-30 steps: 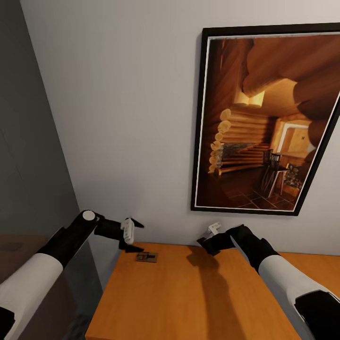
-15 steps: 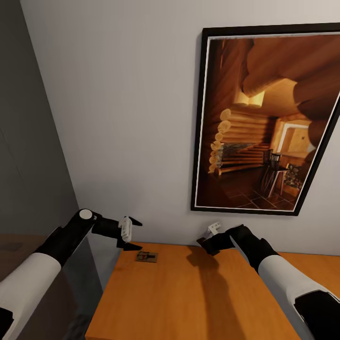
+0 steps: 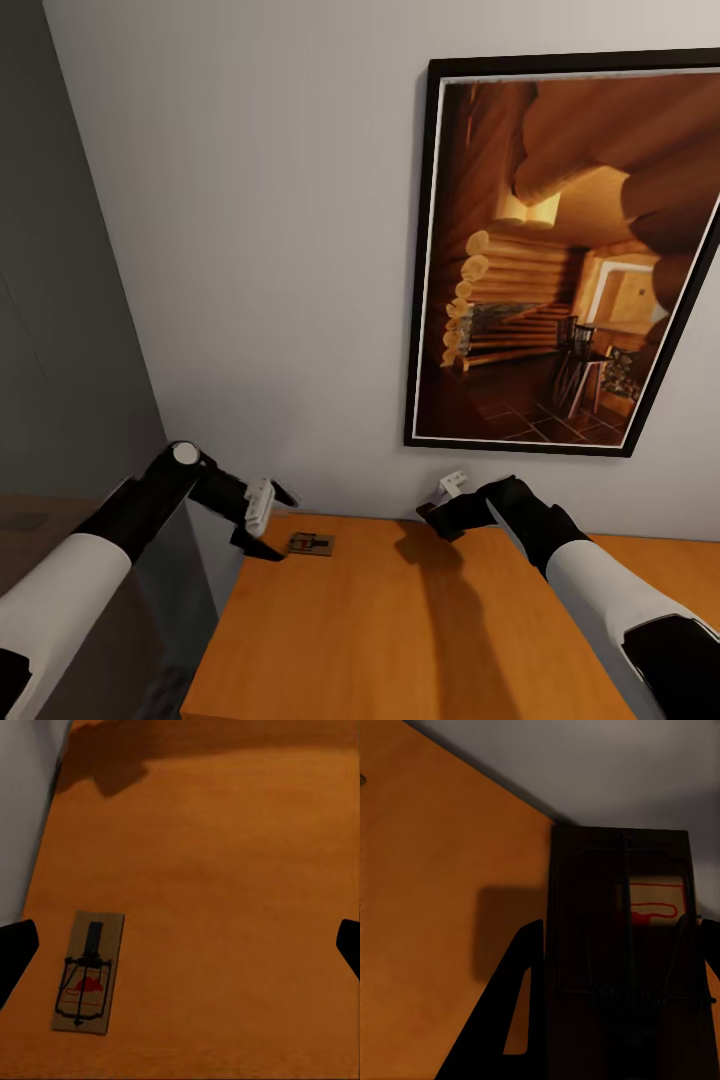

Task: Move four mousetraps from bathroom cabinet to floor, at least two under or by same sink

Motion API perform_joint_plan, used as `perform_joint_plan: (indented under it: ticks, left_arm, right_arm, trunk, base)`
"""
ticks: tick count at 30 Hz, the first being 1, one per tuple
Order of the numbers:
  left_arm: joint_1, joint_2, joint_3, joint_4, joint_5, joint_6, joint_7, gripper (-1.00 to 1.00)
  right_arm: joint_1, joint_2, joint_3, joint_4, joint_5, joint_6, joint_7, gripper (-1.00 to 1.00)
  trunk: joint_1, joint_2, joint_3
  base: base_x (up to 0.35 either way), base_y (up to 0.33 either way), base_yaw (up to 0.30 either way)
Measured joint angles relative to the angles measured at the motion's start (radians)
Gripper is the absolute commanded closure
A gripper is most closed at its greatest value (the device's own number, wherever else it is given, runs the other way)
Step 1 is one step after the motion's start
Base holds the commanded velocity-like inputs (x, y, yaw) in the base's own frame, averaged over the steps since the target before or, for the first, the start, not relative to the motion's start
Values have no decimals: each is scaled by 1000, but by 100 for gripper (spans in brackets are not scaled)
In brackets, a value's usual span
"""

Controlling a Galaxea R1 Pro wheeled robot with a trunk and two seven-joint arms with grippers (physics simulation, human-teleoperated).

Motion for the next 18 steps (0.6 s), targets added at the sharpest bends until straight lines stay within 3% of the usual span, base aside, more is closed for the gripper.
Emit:
perform_joint_plan:
  ticks: [2, 4, 11, 13, 18]
  left_arm:
    - [0, -4, 0, 0, -75, -3, -9, -100]
    - [-1, -7, 1, 0, -110, -4, -12, -100]
    - [-1, -10, 21, 1, -132, -22, -16, -100]
    - [-1, -8, 54, 2, -131, -45, -20, -100]
    - [-1, -6, 174, 10, -128, -109, -80, -100]
  right_arm:
    - [0, 1, 0, 0, 0, 0, 0, 100]
    - [0, 1, 0, 0, 0, 0, 0, 100]
    - [0, 1, 0, 0, 0, 0, 0, 100]
    - [0, 1, 0, 0, 0, 0, 0, 100]
    - [0, 1, 0, 0, 0, 0, 0, 100]
  trunk:
    - [0, 0, 0]
    - [0, 0, 0]
    - [0, 0, 0]
    - [0, 0, 0]
    - [0, 0, 0]
  base:
    - [0, 0, 0]
    - [0, 0, 0]
    - [0, 0, 0]
    - [0, 0, 0]
    - [0, 0, 0]
